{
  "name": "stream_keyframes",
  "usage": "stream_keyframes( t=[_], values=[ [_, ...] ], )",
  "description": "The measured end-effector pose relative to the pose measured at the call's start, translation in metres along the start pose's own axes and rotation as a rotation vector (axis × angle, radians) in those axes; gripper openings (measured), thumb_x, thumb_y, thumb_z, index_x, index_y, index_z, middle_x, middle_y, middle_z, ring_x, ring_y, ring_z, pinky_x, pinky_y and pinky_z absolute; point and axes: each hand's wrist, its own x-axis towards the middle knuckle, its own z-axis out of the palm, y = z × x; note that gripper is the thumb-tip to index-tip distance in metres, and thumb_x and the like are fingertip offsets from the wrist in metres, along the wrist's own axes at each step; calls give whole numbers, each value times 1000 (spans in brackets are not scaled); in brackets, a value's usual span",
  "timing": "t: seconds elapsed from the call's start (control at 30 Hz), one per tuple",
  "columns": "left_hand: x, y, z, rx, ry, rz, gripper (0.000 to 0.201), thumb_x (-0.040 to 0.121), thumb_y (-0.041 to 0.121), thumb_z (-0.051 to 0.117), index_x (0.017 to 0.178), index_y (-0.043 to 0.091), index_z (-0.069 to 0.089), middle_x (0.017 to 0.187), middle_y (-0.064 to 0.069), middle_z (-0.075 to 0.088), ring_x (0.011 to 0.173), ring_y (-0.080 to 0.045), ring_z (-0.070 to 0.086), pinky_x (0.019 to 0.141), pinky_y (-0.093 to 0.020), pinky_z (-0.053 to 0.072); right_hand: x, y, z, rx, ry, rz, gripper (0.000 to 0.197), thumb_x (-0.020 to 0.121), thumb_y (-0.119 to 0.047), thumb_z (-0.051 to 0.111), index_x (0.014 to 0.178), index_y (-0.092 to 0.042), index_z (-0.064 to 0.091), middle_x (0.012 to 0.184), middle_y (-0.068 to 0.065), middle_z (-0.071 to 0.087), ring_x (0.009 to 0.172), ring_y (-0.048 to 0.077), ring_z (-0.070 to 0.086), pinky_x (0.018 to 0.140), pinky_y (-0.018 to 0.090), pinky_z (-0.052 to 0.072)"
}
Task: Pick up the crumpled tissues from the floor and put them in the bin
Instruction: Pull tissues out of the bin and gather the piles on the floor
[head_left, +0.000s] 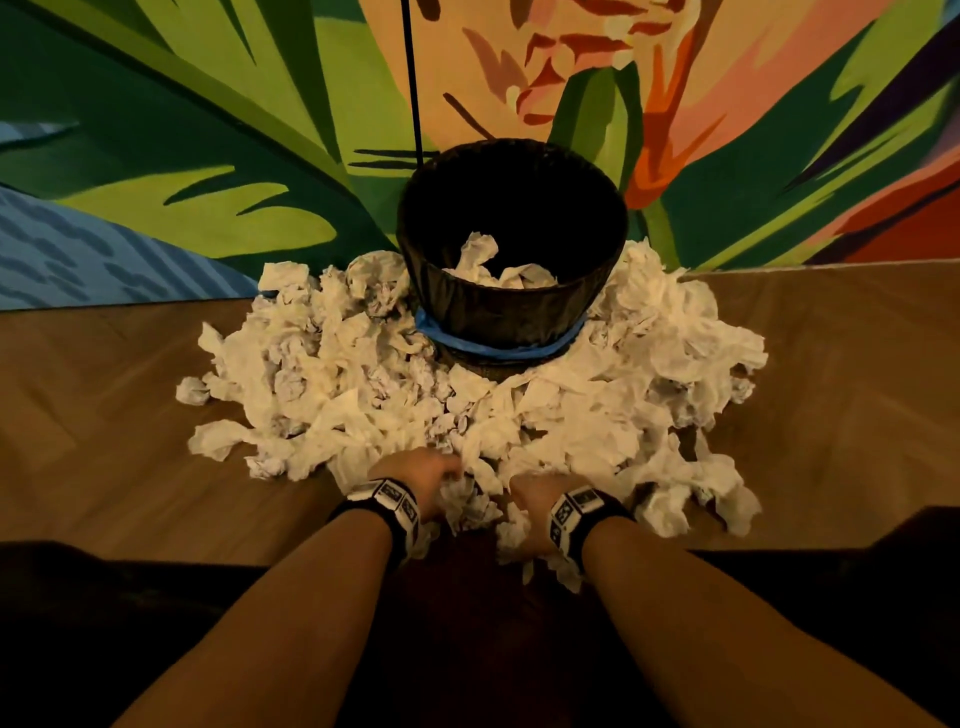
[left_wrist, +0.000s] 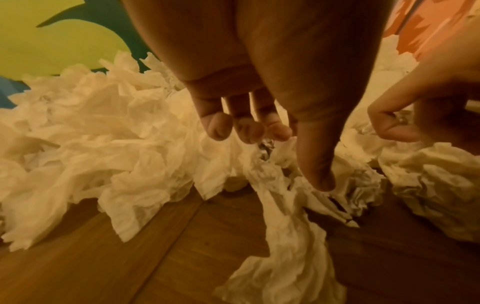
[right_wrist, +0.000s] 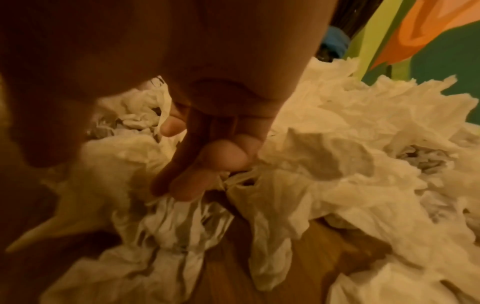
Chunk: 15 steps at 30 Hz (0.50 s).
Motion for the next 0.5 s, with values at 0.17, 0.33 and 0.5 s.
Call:
stream_keyframes(
  t=[0.17, 0.33, 0.5],
  values=[
    [4, 5, 5, 62, 22, -3, 20, 86, 37, 61, 105, 37, 65, 114, 1, 62, 100, -24, 62, 80, -33, 49, 6, -3, -2, 43, 23, 15, 31, 92, -24, 57, 122, -17, 56, 127, 12, 57, 111, 32, 57, 88, 34, 45],
    [5, 0, 4, -182, 170, 17, 14, 91, 38, 57, 96, 25, 60, 105, 0, 57, 92, -20, 58, 79, -32, 49, 12, 4, -13, 274, 31, 104, 27, 89, -20, 64, 116, -24, 68, 121, 2, 64, 108, 21, 60, 92, 29, 49],
    [5, -1, -11, -687, 521, -162, 14, 97, 33, 52, 96, 20, 49, 82, -3, 62, 74, -22, 59, 67, -31, 47, 15, 10, -18, 692, 273, 201, 28, 97, -14, 48, 88, -20, 73, 104, 4, 69, 77, 16, 65, 63, 21, 52]
  ],
)
